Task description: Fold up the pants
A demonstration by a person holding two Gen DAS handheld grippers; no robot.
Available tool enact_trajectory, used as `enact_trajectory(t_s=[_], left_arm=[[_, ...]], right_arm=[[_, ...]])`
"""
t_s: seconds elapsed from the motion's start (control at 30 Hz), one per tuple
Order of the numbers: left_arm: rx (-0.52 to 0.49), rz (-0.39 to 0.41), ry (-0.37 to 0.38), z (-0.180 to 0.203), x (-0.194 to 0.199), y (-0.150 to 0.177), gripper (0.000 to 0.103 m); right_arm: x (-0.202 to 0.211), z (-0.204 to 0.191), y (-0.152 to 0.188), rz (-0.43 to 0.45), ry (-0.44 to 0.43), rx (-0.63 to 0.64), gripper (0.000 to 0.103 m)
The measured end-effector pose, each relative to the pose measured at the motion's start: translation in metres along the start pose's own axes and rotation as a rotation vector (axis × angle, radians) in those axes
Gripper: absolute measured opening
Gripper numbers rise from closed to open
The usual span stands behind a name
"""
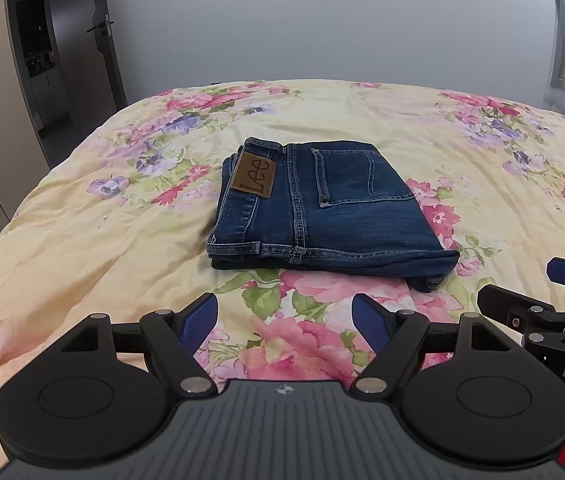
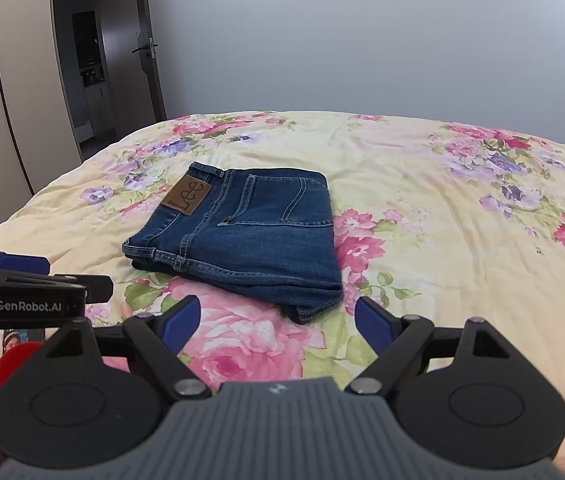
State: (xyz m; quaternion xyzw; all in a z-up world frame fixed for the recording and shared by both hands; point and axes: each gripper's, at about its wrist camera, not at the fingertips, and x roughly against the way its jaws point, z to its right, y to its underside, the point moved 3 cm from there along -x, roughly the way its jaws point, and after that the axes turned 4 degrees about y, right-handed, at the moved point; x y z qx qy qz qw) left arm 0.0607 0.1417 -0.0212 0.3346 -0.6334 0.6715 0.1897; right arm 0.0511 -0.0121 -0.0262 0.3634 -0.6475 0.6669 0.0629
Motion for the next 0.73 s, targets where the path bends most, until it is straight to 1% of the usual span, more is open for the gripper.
enact_trajectory(t_s=[0.73], left_arm=[[-0.011,0.003,0.004,0.0039,-0.0011,-0.0016,0.089]], right_arm=[[-0.0013,0.0013,0.0005,-0.011,0.002,-0.003,0.080]])
